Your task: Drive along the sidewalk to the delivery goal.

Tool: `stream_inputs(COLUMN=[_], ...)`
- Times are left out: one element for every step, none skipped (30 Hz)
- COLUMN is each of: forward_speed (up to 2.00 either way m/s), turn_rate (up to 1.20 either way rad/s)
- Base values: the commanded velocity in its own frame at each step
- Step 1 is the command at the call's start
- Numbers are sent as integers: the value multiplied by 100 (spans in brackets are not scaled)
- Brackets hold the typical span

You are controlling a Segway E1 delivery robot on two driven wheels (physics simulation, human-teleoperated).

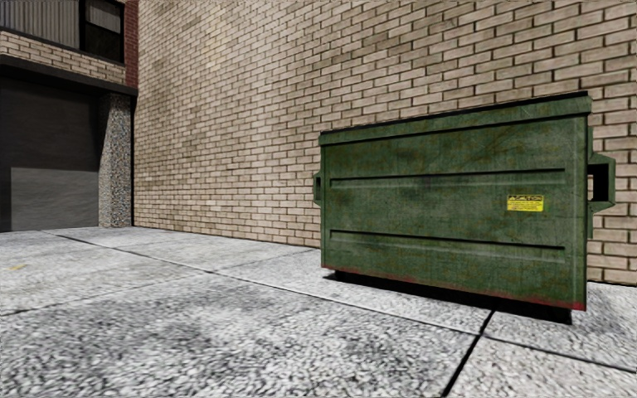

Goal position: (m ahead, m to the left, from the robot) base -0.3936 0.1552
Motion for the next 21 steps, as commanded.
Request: stream_inputs(forward_speed=[0, 0, 0, 0, 0, 0, 0, 0, 0, 0, 0, 0, 0, 0, 0, 0, 0, 0, 0, 0, 0], turn_rate=[0, 0, 0, 0, 0, 0, 0, 0, 0, 0, 0, 0, 0, 0, 0, 0, 0, 0, 0, 0, 0])
